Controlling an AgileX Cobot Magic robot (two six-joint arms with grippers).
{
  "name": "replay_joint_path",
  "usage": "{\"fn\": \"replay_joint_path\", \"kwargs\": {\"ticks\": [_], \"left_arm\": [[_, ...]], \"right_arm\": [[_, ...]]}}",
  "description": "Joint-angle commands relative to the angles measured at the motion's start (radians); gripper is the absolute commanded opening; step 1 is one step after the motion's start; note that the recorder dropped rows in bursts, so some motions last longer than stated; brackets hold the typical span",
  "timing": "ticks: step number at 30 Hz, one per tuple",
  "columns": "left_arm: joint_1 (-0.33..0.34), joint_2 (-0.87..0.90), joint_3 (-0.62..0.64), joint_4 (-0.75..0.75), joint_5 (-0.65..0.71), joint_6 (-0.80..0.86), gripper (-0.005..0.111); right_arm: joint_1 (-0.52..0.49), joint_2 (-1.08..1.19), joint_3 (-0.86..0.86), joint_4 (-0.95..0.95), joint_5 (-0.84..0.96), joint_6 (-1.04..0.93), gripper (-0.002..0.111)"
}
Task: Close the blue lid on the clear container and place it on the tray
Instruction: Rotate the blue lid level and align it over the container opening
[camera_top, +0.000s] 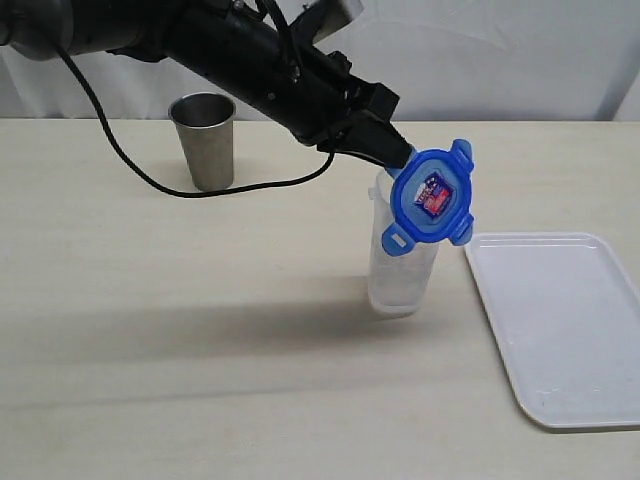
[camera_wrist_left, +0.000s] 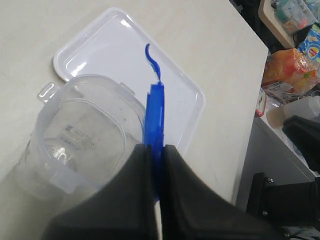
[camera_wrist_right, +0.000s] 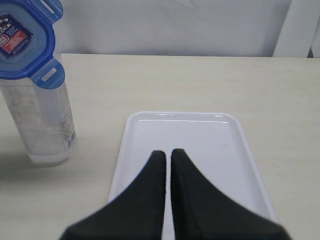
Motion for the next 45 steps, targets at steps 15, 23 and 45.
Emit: {"fn": "replay_joint_path", "kwargs": {"ticks": [15, 23, 45], "left_arm": [[0.029, -0.002, -0.005, -0.181, 0.067, 0.046, 0.000], [0.071, 0.011, -0.005, -0.151, 0.130, 0.046, 0.000], [0.075, 0.067, -0.010, -0.256, 0.161, 0.122, 0.000]], "right_arm": [[-0.003, -0.005, 0.004, 0.001, -0.005, 0.001, 0.004], [-0.003, -0.005, 0.004, 0.001, -0.005, 0.001, 0.004], [-0.003, -0.005, 0.004, 0.001, -0.005, 0.001, 0.004]]}}
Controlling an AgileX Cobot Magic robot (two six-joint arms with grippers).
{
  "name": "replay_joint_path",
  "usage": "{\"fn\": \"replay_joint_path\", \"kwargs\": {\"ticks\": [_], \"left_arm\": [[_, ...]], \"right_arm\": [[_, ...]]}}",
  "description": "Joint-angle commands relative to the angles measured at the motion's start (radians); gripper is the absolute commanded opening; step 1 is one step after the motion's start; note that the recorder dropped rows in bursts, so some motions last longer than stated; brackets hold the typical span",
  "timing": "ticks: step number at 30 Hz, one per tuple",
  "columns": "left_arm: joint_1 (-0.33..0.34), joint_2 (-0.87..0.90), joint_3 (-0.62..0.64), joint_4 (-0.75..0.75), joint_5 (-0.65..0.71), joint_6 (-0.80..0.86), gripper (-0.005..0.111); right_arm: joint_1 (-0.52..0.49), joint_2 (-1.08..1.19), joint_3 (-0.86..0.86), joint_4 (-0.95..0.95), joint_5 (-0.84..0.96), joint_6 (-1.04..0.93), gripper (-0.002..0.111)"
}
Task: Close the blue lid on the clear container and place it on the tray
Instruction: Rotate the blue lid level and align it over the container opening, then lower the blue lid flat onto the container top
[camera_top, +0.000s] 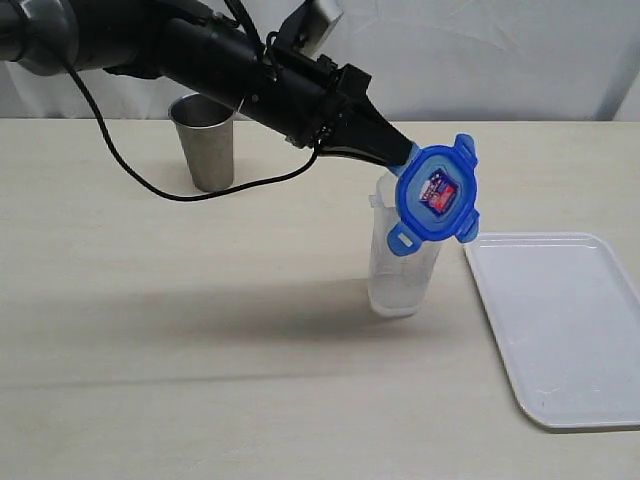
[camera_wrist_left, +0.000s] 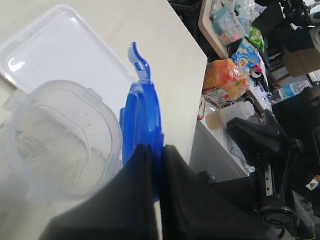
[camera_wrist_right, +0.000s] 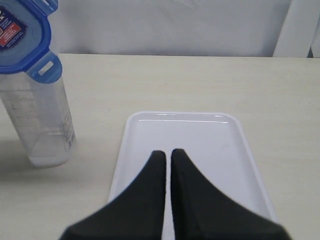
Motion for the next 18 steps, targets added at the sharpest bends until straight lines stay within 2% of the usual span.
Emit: {"fn": "replay_joint_path", "kwargs": {"ticks": [1, 8, 18], "left_arm": [[0.011, -0.002, -0.010, -0.028, -0.015, 0.014, 0.000], [0.058, -0.002, -0.010, -0.081, -0.001, 0.017, 0.000], [0.060, -0.002, -0.010, -0.037, -0.001, 0.017, 0.000]], "right_arm": [[-0.003, -0.005, 0.004, 0.001, -0.005, 0.001, 0.004], [-0.003, -0.005, 0.004, 0.001, -0.005, 0.001, 0.004], [-0.003, -0.005, 0.004, 0.001, -0.005, 0.001, 0.004]]}}
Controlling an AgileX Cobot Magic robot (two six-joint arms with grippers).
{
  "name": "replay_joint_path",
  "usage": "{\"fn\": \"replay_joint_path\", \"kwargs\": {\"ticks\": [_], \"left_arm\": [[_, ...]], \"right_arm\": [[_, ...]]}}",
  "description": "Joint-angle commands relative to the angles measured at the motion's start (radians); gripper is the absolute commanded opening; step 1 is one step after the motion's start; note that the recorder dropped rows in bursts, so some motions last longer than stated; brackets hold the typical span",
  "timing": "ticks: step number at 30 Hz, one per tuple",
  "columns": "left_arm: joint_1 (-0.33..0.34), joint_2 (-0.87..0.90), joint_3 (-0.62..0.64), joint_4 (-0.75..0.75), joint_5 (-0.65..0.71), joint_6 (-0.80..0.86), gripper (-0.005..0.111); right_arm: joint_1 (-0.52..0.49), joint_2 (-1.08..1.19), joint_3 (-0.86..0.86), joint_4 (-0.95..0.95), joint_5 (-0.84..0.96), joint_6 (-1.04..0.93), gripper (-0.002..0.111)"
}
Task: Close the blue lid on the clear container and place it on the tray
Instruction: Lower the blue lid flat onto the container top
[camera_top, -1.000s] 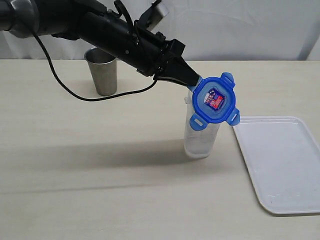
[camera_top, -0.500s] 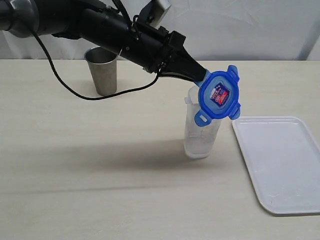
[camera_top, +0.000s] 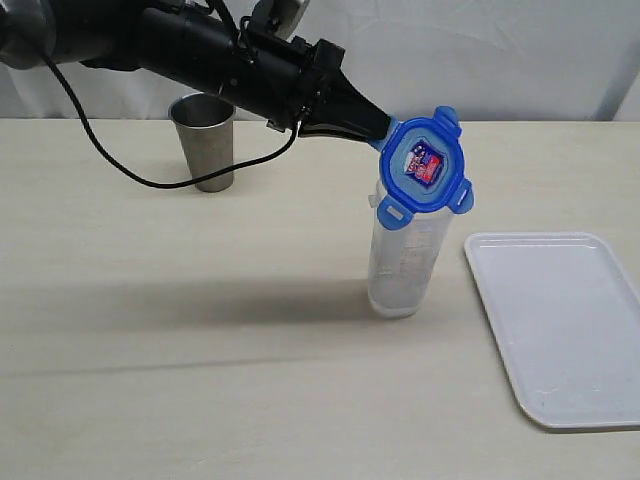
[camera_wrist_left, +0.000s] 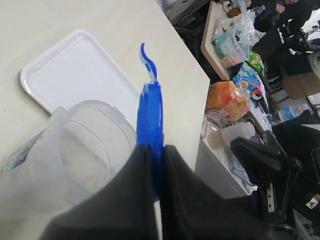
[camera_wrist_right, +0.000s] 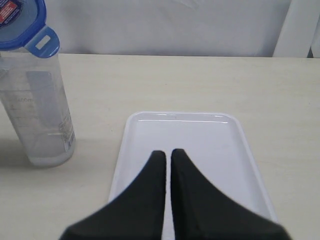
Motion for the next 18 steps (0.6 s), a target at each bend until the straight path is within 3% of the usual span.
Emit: {"fn": "replay_joint_path", "kwargs": {"ticks": [1, 18], "left_arm": [[0.003, -0.002, -0.010, 0.017, 0.001, 0.006, 0.000], [-0.001, -0.002, -0.006, 0.155, -0.093, -0.001, 0.000]], "right_arm": [[-0.003, -0.005, 0.004, 0.001, -0.005, 0.001, 0.004], [-0.003, -0.005, 0.004, 0.001, -0.005, 0.001, 0.004]]}}
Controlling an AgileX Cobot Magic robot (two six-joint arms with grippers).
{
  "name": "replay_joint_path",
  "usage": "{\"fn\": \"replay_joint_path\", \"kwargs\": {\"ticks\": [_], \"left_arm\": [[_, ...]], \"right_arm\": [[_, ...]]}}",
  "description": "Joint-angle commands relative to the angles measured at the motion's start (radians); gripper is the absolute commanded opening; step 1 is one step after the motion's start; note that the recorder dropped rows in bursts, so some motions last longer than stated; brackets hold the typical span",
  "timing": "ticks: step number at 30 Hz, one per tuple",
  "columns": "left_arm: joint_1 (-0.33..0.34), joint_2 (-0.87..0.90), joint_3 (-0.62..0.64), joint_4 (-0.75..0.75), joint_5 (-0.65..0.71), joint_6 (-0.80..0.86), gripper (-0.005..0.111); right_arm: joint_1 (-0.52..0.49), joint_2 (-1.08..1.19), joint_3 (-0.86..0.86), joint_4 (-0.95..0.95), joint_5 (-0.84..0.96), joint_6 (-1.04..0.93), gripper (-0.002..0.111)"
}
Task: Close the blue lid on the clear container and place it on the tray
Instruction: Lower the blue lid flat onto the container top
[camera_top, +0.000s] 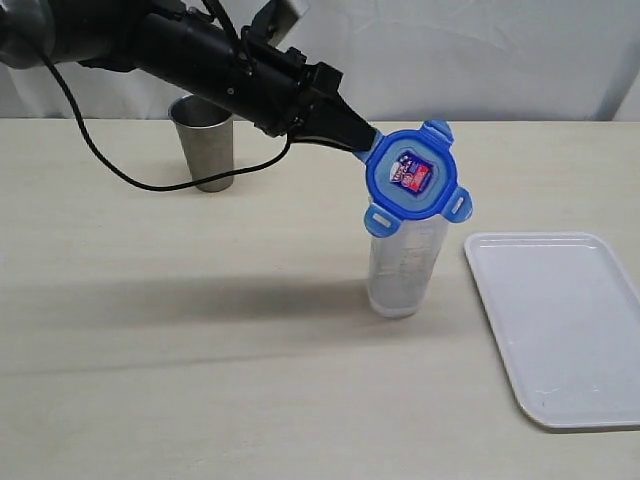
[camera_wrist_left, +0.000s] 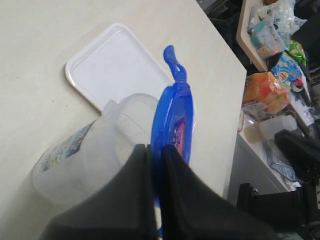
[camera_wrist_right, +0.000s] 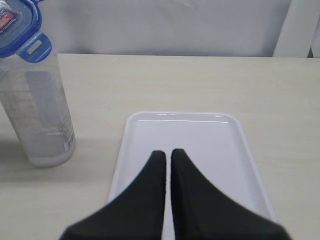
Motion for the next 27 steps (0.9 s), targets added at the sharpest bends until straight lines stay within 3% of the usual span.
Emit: {"fn": "replay_joint_path", "kwargs": {"ticks": [1, 11, 27], "left_arm": [[-0.003, -0.002, -0.006, 0.047, -0.040, -0.001, 0.000], [-0.043, -0.002, -0.006, 0.044, -0.097, -0.001, 0.000], [-0.049, -0.002, -0.006, 0.044, -0.097, -0.005, 0.000]], "right_arm": [[-0.003, -0.005, 0.004, 0.001, -0.005, 0.001, 0.004], [-0.003, -0.005, 0.004, 0.001, -0.005, 0.001, 0.004], [-0.003, -0.005, 0.004, 0.001, -0.005, 0.001, 0.004]]}}
